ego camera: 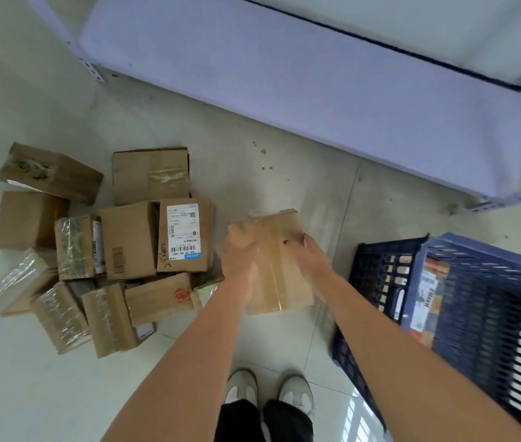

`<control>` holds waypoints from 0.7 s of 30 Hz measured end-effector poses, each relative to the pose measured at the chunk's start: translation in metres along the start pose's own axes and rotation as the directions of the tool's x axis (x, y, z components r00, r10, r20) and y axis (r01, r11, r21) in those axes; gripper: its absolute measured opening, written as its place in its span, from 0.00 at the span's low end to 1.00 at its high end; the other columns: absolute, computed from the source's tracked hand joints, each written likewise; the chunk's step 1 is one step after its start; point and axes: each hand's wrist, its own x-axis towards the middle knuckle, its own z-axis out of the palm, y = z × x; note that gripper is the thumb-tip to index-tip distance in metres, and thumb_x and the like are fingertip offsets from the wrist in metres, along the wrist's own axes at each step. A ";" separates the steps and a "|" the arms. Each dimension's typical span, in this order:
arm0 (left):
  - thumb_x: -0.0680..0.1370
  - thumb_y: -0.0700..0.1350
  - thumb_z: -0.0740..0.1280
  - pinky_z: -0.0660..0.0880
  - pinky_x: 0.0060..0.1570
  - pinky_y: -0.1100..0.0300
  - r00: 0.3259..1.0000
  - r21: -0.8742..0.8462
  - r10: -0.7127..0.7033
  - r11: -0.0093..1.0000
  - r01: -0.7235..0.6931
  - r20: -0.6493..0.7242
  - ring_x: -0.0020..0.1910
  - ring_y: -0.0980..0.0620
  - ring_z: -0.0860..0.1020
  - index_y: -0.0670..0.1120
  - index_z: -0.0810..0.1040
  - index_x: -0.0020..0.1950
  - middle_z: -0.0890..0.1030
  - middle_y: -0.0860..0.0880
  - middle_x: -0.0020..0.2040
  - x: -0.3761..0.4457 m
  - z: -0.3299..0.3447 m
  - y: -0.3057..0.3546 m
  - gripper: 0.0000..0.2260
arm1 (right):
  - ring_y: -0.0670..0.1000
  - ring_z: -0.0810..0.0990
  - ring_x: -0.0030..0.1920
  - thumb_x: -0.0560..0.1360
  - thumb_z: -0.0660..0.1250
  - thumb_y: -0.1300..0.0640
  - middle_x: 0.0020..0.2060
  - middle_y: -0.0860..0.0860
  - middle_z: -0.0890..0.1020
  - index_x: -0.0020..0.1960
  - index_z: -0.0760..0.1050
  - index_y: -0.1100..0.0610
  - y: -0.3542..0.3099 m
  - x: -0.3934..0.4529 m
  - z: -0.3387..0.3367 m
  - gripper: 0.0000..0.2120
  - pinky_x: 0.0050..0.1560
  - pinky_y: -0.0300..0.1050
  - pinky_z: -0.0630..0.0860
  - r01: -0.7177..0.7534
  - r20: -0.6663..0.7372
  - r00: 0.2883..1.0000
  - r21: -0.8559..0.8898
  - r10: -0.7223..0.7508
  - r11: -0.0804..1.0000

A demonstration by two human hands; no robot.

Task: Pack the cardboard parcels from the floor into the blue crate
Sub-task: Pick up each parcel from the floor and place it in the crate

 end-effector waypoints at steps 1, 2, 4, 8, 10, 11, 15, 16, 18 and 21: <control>0.76 0.43 0.61 0.70 0.62 0.49 0.999 0.002 0.041 0.999 -0.041 -0.005 0.61 0.44 0.73 0.48 0.58 0.74 0.70 0.43 0.68 -0.016 -0.004 0.009 0.27 | 0.48 0.74 0.46 0.75 0.55 0.44 0.60 0.52 0.74 0.71 0.62 0.49 -0.007 -0.015 -0.012 0.25 0.42 0.42 0.67 0.003 -0.012 1.000 0.041 -0.002 0.999; 0.76 0.42 0.61 0.70 0.62 0.51 0.996 0.021 0.089 0.996 -0.089 0.002 0.61 0.45 0.72 0.48 0.58 0.75 0.69 0.44 0.69 -0.034 -0.008 0.019 0.27 | 0.49 0.74 0.51 0.76 0.52 0.43 0.63 0.52 0.73 0.70 0.61 0.48 -0.014 -0.030 -0.024 0.24 0.46 0.43 0.68 0.000 -0.026 1.000 0.084 0.003 0.996; 0.76 0.42 0.59 0.70 0.59 0.54 0.988 0.046 0.153 0.987 -0.154 0.030 0.60 0.48 0.71 0.49 0.59 0.74 0.67 0.46 0.70 -0.071 -0.013 0.038 0.26 | 0.55 0.68 0.67 0.77 0.50 0.40 0.70 0.52 0.67 0.73 0.58 0.46 -0.025 -0.060 -0.052 0.27 0.63 0.48 0.65 -0.022 -0.055 0.998 0.166 0.032 0.986; 0.77 0.49 0.57 0.71 0.56 0.54 0.976 0.018 0.189 0.981 -0.192 0.103 0.56 0.47 0.73 0.53 0.68 0.69 0.70 0.43 0.64 -0.136 -0.015 0.074 0.19 | 0.57 0.65 0.69 0.76 0.48 0.37 0.70 0.54 0.67 0.73 0.59 0.46 -0.047 -0.115 -0.106 0.28 0.71 0.51 0.59 -0.041 -0.127 0.988 0.325 0.087 0.945; 0.76 0.51 0.56 0.73 0.57 0.49 0.969 -0.053 0.212 0.977 -0.206 0.129 0.55 0.45 0.75 0.53 0.73 0.61 0.74 0.42 0.60 -0.165 -0.013 0.093 0.15 | 0.55 0.67 0.68 0.76 0.48 0.37 0.69 0.52 0.69 0.70 0.63 0.45 -0.056 -0.137 -0.127 0.26 0.72 0.54 0.60 0.007 -0.166 0.984 0.423 0.070 0.906; 0.75 0.50 0.56 0.73 0.56 0.49 0.966 -0.090 0.223 0.973 -0.213 0.132 0.54 0.45 0.76 0.53 0.75 0.57 0.75 0.43 0.57 -0.178 -0.011 0.100 0.14 | 0.54 0.67 0.68 0.76 0.47 0.38 0.68 0.51 0.70 0.68 0.66 0.46 -0.059 -0.150 -0.137 0.25 0.71 0.54 0.61 0.020 -0.169 0.983 0.466 0.067 0.884; 0.71 0.53 0.57 0.66 0.48 0.57 0.953 -0.206 0.276 0.947 -0.248 0.125 0.52 0.54 0.74 0.54 0.75 0.49 0.78 0.52 0.52 -0.237 0.001 0.113 0.11 | 0.53 0.73 0.60 0.73 0.48 0.42 0.56 0.52 0.78 0.52 0.73 0.50 -0.054 -0.194 -0.172 0.20 0.66 0.54 0.67 0.117 -0.190 0.982 0.584 -0.005 0.803; 0.69 0.54 0.57 0.65 0.48 0.58 0.953 -0.212 0.278 0.945 -0.250 0.116 0.53 0.53 0.73 0.51 0.75 0.48 0.78 0.51 0.53 -0.248 0.007 0.113 0.13 | 0.51 0.74 0.56 0.72 0.48 0.42 0.54 0.53 0.77 0.50 0.71 0.51 -0.049 -0.201 -0.181 0.19 0.64 0.53 0.67 0.150 -0.206 0.978 0.598 -0.030 0.787; 0.67 0.53 0.56 0.68 0.49 0.57 0.945 -0.169 0.312 0.941 -0.293 0.097 0.53 0.49 0.74 0.47 0.73 0.47 0.78 0.47 0.54 -0.267 0.023 0.109 0.15 | 0.47 0.73 0.49 0.73 0.50 0.41 0.50 0.51 0.76 0.52 0.67 0.52 -0.037 -0.211 -0.199 0.18 0.55 0.47 0.69 0.180 -0.238 0.971 0.628 -0.034 0.757; 0.77 0.51 0.56 0.70 0.57 0.50 0.939 -0.127 0.337 0.937 -0.326 0.074 0.55 0.45 0.75 0.42 0.72 0.54 0.77 0.40 0.56 -0.289 0.057 0.094 0.15 | 0.44 0.71 0.40 0.78 0.52 0.43 0.40 0.47 0.73 0.52 0.62 0.55 -0.010 -0.218 -0.232 0.15 0.35 0.40 0.65 0.213 -0.358 0.934 0.582 0.012 0.785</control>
